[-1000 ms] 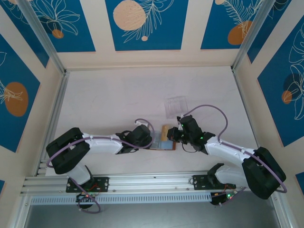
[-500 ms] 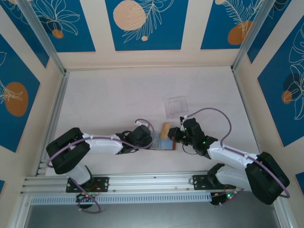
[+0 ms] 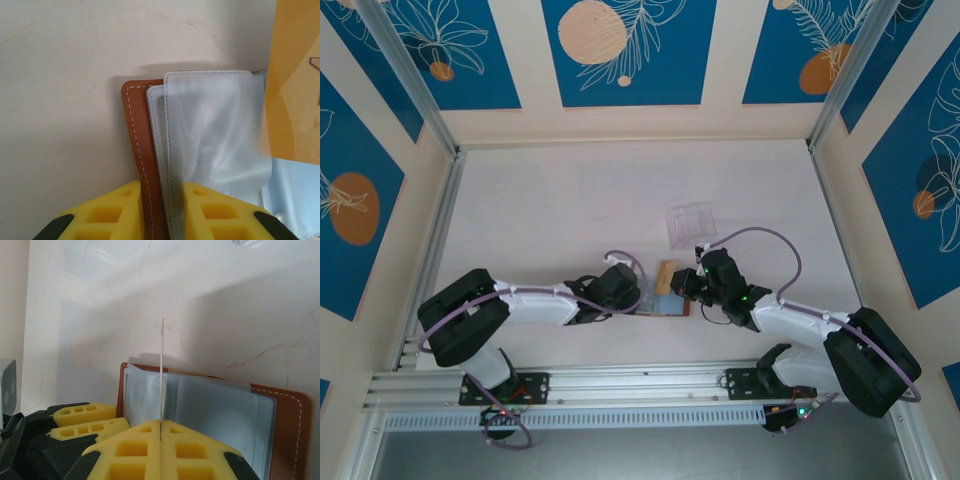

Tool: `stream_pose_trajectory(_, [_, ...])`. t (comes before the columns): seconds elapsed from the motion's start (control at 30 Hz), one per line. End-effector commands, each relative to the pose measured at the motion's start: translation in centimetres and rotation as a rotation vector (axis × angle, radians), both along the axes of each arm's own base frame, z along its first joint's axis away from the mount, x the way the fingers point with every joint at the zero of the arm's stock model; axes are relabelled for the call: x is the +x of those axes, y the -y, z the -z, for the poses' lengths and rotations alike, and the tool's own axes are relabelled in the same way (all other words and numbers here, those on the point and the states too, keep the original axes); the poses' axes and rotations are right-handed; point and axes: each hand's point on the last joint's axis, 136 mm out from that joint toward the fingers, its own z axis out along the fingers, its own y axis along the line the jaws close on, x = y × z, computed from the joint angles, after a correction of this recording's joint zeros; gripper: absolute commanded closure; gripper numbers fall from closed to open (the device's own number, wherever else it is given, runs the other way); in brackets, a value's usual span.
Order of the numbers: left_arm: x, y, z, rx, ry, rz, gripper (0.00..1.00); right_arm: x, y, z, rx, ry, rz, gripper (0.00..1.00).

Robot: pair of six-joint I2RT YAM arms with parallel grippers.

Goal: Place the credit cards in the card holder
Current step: Insert the credit card into the card slot.

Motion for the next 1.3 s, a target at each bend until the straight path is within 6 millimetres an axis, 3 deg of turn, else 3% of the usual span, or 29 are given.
stream_pose_trajectory(0.0, [-3.9,-3.4,4.6,0.198,-0.145,0.062,0.78,0.0,-0.6,-0.1,0.035,-0.001,-0.011,1.0])
stream_pose_trajectory(0.3, [-3.8,-3.3,4.5,0.2,-0.143,0.062,0.78,-0.3,-0.9,0.4,0.056,-0.03,-0.013,1.0])
stream_pose_trajectory(0.83, [-3.7,-3.3,4.5,0.203,-0.141,0.064,0.77,-2.9,-0.5,4.1,-0.008,-0.127,-0.019,1.0])
stream_pose_trajectory(1.27, [-3.8,-3.4,4.7,0.203,-0.144,0.06,0.77,-4.4,1.3,5.0,-0.116,-0.159,-0.031,1.0])
